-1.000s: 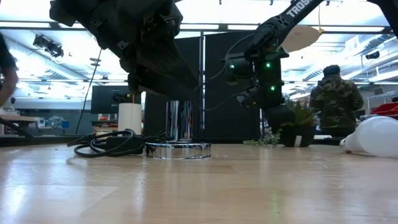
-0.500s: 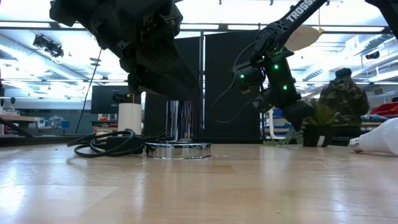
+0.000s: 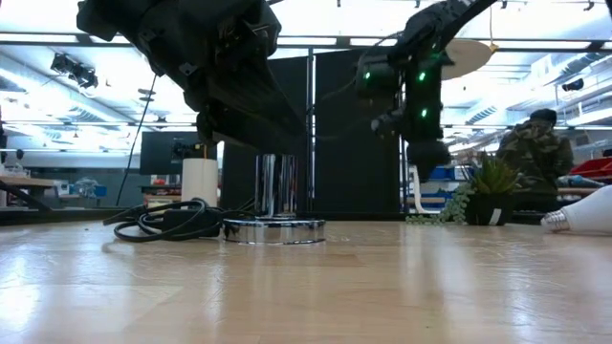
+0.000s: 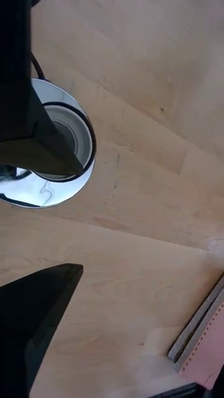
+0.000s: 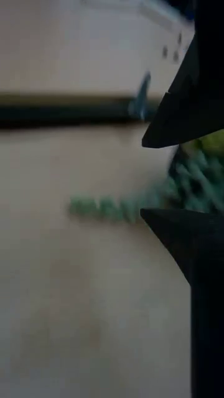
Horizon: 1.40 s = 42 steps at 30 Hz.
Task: Screw lightbulb
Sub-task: Insert the light bulb into the lamp
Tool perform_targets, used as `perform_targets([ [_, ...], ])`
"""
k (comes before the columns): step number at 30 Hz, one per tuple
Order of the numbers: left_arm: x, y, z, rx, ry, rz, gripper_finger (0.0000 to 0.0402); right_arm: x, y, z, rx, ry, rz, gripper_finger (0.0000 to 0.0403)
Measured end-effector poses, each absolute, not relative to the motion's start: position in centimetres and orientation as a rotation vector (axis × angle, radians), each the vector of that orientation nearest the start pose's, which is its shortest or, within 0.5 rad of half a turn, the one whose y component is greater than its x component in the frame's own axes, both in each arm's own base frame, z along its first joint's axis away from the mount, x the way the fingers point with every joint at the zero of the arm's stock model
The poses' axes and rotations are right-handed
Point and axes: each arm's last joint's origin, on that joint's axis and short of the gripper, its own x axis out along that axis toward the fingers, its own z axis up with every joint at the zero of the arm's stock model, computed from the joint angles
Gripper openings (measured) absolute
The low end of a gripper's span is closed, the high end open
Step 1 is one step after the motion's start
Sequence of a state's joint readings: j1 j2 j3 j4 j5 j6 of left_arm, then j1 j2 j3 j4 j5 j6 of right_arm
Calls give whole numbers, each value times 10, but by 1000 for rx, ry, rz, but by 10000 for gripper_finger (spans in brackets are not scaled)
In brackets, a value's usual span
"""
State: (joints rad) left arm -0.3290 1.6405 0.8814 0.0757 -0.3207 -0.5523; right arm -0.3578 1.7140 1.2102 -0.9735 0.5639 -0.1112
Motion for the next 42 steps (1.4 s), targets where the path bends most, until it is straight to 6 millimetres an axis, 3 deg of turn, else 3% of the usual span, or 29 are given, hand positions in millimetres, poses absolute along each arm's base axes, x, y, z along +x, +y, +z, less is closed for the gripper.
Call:
perform_targets([
  [5, 316, -99, 182, -321, 633, 155, 249, 272, -76, 233, -115, 1429, -577, 175],
  [9, 316, -99, 182, -318, 633, 154, 249, 246, -33, 247, -37, 1297, -559, 175],
  [13, 316, -99, 182, -296, 634, 146, 249, 209, -1, 246, 72, 1175, -576, 175],
  [16, 316, -99, 182, -274, 638, 133, 249, 182, 13, 238, 115, 1089, -591, 178],
  [20, 316, -99, 181, -260, 639, 127, 249, 156, 14, 226, 214, 1029, -653, 191],
  [24, 316, -99, 182, -254, 639, 125, 249, 143, 10, 215, 302, 1007, -722, 205],
  [31, 316, -99, 181, -248, 640, 123, 249, 137, -7, 206, 493, 954, -958, 208],
  [37, 316, -99, 181, -248, 640, 122, 249, 131, -20, 194, 610, 795, -1212, 204],
  [42, 316, -100, 181, -238, 644, 107, 249, 130, -25, 182, 649, 662, -1307, 204],
])
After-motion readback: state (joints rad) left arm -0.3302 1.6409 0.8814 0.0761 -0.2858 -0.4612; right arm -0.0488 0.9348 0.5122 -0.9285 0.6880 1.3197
